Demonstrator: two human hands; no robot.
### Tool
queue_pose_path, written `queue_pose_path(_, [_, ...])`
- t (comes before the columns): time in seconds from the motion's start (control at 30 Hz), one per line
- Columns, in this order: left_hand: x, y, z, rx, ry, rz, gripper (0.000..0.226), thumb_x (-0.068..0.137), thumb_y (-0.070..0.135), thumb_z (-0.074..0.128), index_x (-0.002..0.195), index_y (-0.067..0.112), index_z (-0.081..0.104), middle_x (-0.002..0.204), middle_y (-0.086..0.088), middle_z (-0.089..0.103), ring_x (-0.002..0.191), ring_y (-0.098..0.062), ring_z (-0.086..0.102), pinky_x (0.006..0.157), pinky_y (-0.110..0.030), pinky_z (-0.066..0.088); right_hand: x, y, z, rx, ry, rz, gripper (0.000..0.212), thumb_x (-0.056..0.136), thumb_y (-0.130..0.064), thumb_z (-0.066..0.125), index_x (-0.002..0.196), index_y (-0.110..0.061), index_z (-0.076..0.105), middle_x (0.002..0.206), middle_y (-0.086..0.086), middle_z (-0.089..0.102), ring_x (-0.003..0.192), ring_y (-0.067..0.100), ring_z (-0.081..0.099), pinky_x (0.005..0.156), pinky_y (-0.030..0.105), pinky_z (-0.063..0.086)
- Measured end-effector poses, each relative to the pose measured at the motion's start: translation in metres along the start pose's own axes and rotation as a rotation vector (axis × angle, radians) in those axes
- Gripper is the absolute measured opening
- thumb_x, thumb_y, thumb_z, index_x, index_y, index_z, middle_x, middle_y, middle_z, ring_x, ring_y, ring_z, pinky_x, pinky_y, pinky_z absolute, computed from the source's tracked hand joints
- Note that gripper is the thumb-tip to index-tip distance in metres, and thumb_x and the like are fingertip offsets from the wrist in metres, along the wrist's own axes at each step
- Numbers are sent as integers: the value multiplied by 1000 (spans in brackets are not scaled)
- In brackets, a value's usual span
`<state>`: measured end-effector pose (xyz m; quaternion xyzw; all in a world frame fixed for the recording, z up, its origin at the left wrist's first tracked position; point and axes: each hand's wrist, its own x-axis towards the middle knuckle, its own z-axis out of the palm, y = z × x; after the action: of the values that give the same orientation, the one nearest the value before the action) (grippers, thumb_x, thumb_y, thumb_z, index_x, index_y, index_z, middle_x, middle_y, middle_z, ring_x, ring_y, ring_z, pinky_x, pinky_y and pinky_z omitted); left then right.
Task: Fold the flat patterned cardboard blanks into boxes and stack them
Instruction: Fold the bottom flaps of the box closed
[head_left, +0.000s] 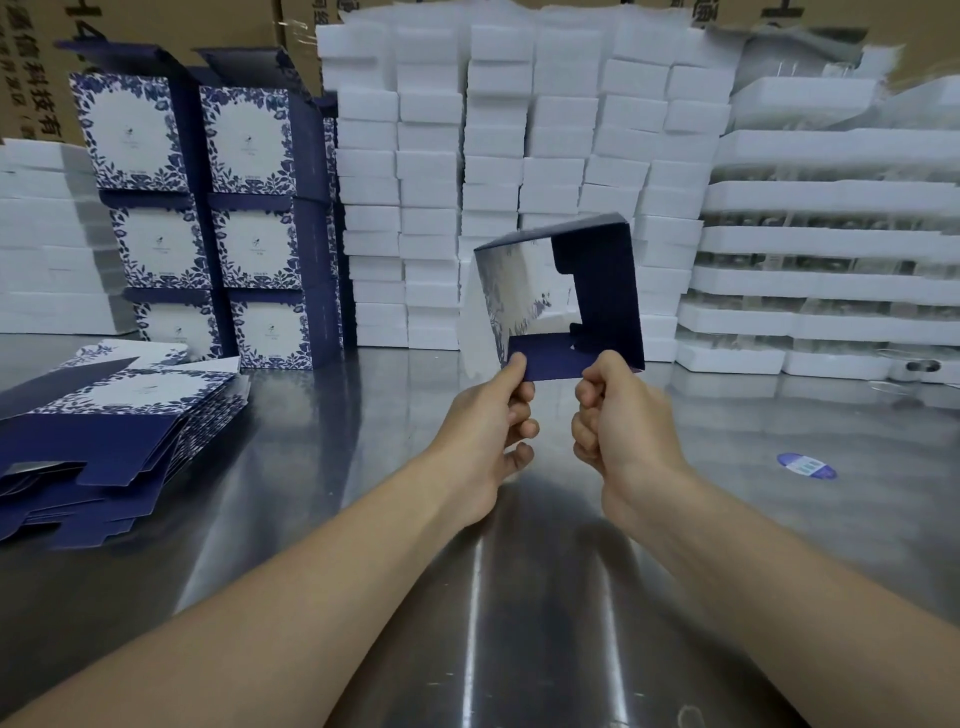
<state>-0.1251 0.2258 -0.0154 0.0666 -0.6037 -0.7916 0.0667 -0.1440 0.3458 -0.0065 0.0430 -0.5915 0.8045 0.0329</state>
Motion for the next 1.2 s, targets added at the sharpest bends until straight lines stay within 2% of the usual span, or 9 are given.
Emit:
queue_pose_path(0.17, [0,1,-2,-26,13,-10,39,105,48,60,75,24,56,53,10,39,52,-7,47,57,-24,37,-2,3,0,-41,-74,50,31,94,-25,54,65,-16,53,50,-2,39,42,13,35,40,21,32])
queue_pose_path(0.3, [-2,0,0,47,-3,-1,38,105,49,58,78,23,56,53,10,39,53,-8,48,56,-23,36,0,2,0,-9,-17,30,30,94,-18,52,65,-15,51,51,-2,37,39,11,32,38,21,29])
queue_pose_path(0.43, [-5,3,2,61,-21,14,38,107,47,55,79,22,52,54,9,37,55,-9,47,58,-23,36,-1,0,-1,-47,-64,47,30,93,-24,53,64,-16,52,50,-2,38,41,13,36,44,23,31])
queue_pose_path(0.6, [-7,3,3,81,-40,6,38,107,48,55,80,22,53,54,9,37,57,-10,47,58,-24,35,0,-1,1,-46,-30,33,27,95,-19,51,68,-15,49,47,-5,36,39,11,30,39,21,27])
queue_pose_path(0.77, [-6,3,2,91,-40,27,38,108,46,52,80,22,50,56,7,35,56,-11,47,59,-25,36,-2,-1,-1,-95,-103,64,27,93,-23,54,67,-16,52,50,-3,39,41,13,38,46,24,31])
queue_pose_path(0.87, [-6,2,3,110,-50,25,38,109,47,52,81,21,51,57,7,36,56,-11,47,60,-26,35,-3,1,0,-123,-74,50,26,93,-20,51,67,-16,49,49,-4,35,40,12,34,43,24,30])
queue_pose_path(0.93, [-7,0,6,209,0,74,37,107,51,53,90,18,57,65,4,43,58,-13,50,61,-28,37,-2,0,1,-134,-10,13,26,91,-20,51,66,-16,46,50,-4,33,41,12,31,42,24,28])
queue_pose_path(1.03, [-5,-5,6,389,160,214,47,105,59,46,117,17,61,89,0,56,66,-13,56,59,-24,42,-1,0,0,-195,47,-32,25,87,-22,53,64,-17,43,52,-3,32,45,15,27,47,29,26])
queue_pose_path(1.2, [-7,-8,8,518,213,279,59,113,51,23,92,15,63,77,-1,67,58,-9,58,56,-22,45,-3,4,0,-242,-12,-8,28,90,-27,56,65,-19,47,53,-4,41,47,16,36,50,29,31])
